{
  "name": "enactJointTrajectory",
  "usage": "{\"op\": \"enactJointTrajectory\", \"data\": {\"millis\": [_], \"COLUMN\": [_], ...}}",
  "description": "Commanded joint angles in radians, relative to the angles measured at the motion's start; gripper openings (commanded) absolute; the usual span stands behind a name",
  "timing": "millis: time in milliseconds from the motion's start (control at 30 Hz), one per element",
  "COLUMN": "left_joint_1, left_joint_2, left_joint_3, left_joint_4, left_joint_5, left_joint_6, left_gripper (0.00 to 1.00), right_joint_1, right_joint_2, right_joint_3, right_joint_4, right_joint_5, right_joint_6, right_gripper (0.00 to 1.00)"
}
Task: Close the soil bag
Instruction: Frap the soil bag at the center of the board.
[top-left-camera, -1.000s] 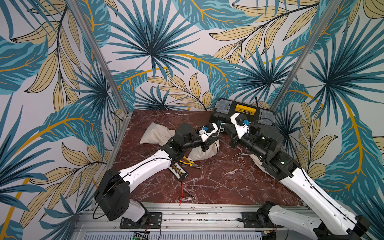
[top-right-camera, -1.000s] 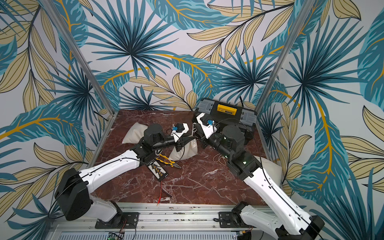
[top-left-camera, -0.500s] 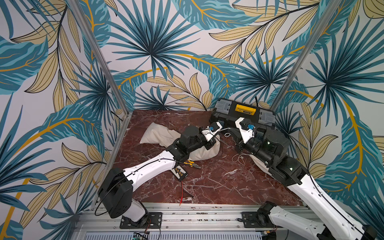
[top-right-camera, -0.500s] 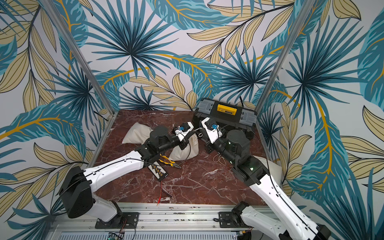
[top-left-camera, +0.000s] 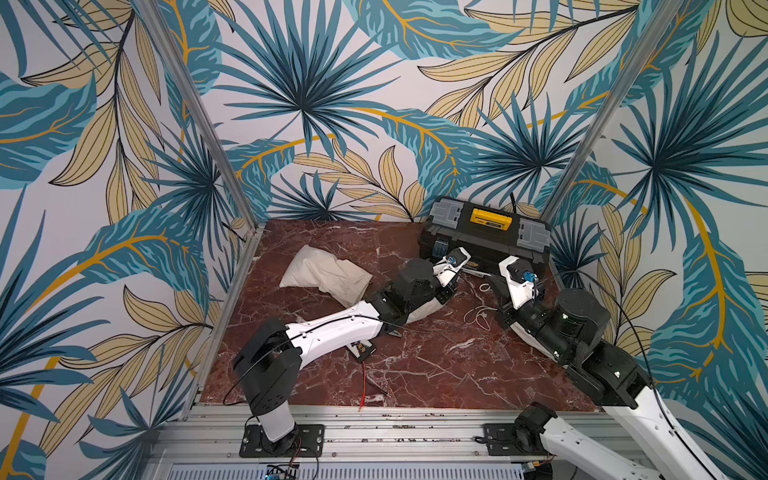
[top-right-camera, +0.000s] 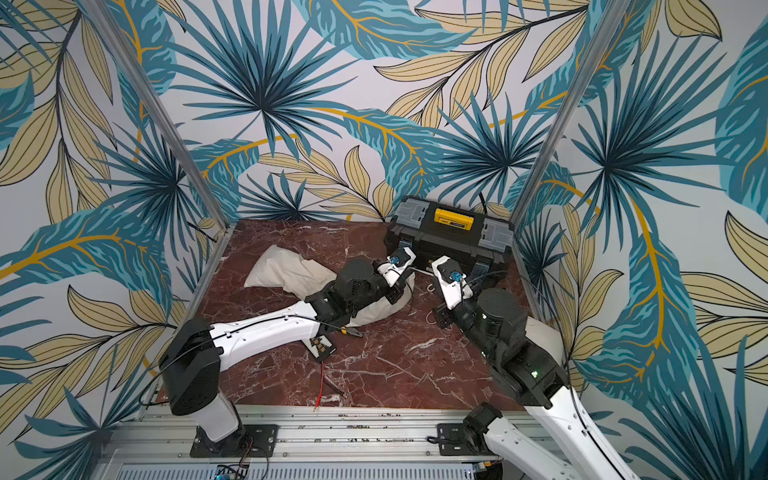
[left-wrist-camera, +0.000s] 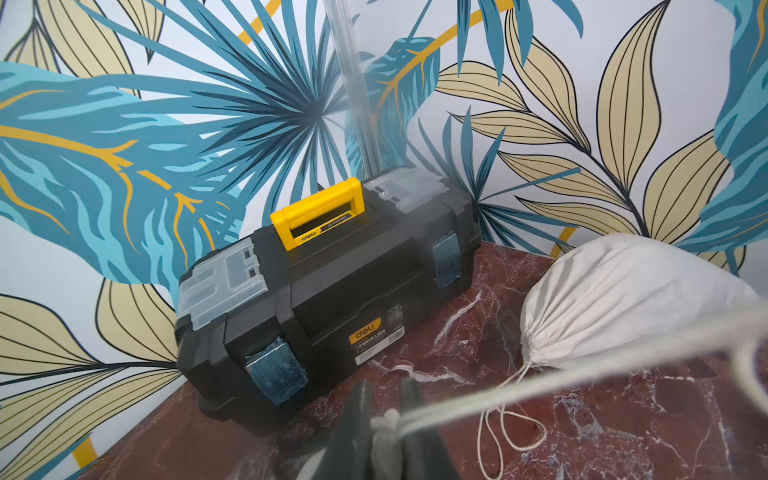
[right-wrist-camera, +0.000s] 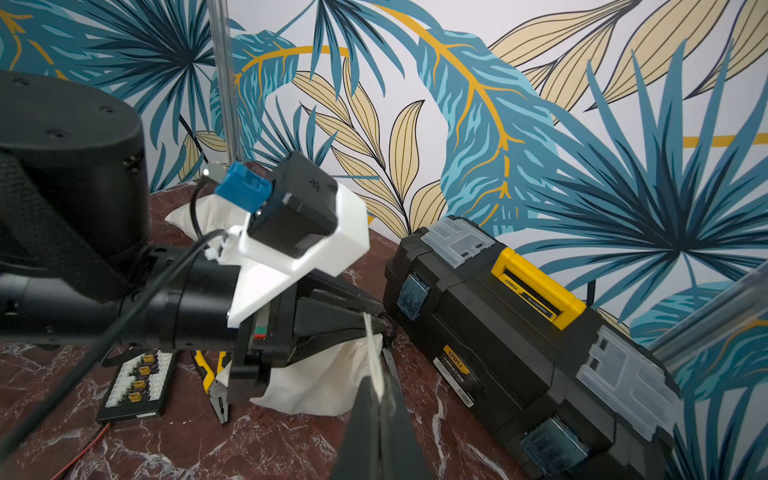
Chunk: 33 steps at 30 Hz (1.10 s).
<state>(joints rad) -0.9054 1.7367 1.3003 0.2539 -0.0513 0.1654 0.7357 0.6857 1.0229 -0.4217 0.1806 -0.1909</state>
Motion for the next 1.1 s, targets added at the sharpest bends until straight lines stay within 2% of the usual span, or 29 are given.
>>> {"op": "enactJointTrajectory", "data": {"millis": [0,200,300,567,767,833,967,1067], "left_joint_1": [0.120,0.167,0.195,0.267,0.360,0.392,0.411,0.411], "left_joint_2": [0.144,0.199,0.220,0.249,0.206,0.151,0.047,0.032], "left_joint_3": [-0.069,-0.028,-0.023,-0.022,-0.016,-0.012,-0.011,-0.020], "left_joint_4": [-0.405,-0.464,-0.474,-0.466,-0.462,-0.462,-0.442,-0.429], "left_joint_5": [-0.336,-0.317,-0.278,-0.170,-0.142,-0.163,-0.324,-0.388], "left_joint_6": [-0.069,-0.128,-0.162,-0.204,-0.236,-0.234,-0.148,-0.102], "left_gripper": [0.16,0.17,0.22,0.23,0.11,0.09,0.08,0.09], "right_joint_1": [0.007,0.007,0.007,0.007,0.007,0.007,0.007,0.007], "right_joint_2": [-0.176,-0.233,-0.251,-0.261,-0.247,-0.224,-0.142,-0.053], "right_joint_3": [0.070,0.043,0.034,0.004,-0.017,-0.038,-0.107,-0.193], "right_joint_4": [0.346,0.355,0.363,0.397,0.397,0.402,0.437,0.513], "right_joint_5": [0.052,0.094,0.102,0.128,0.149,0.147,0.121,0.096], "right_joint_6": [-0.004,-0.004,-0.002,-0.003,-0.004,0.006,0.042,0.068], "right_gripper": [0.00,0.00,0.00,0.00,0.00,0.00,0.00,0.00]}}
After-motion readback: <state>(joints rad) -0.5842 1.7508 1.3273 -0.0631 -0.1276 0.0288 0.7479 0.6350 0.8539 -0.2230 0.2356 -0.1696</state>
